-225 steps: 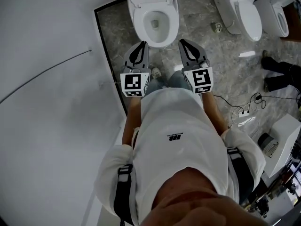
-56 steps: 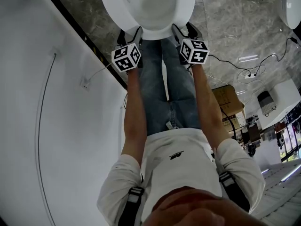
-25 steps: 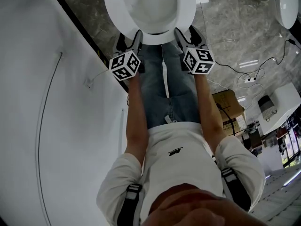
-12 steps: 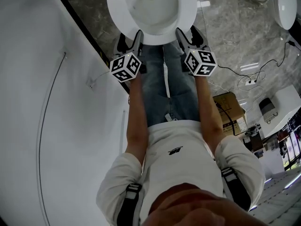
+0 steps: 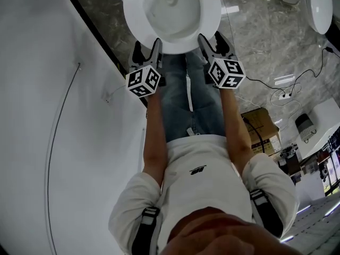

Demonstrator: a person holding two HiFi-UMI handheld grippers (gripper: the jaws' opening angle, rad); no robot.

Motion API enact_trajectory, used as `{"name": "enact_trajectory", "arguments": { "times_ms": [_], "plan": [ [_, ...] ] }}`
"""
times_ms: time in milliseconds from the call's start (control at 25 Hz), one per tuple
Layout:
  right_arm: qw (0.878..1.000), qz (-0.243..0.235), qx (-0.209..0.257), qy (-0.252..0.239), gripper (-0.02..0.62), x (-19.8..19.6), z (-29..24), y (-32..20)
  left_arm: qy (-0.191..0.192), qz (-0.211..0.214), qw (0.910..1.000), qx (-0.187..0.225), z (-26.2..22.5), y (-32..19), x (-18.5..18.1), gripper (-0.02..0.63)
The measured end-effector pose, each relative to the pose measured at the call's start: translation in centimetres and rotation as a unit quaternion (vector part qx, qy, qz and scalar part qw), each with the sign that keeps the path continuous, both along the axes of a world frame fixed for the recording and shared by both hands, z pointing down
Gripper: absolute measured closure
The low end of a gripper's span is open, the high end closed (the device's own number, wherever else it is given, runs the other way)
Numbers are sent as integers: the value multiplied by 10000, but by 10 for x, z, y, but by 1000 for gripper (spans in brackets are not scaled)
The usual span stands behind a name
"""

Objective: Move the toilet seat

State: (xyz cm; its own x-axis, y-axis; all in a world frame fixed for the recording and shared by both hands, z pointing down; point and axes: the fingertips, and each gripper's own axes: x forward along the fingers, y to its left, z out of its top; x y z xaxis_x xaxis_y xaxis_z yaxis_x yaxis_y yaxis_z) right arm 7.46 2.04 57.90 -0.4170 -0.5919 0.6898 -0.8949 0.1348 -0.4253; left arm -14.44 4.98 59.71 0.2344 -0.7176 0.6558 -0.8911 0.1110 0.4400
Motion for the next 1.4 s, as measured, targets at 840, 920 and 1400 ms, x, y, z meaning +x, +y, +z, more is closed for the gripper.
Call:
{"name": "enact_trajectory", "arguments": {
  "times_ms": [840,920,1400],
  "plan": [
    [9991,254,-35,-347,308,-3,-42,-31,-362,1199,9898,675,-78,-6,25,261],
    [9989,269,-27,-385,308,-5,-46,-33,-398,1316,9879,721,-82,-4,28,261],
    [9968,460,21,-653,308,-8,-67,-56,-894,1851,9738,974,-100,-15,35,262]
  ]
}}
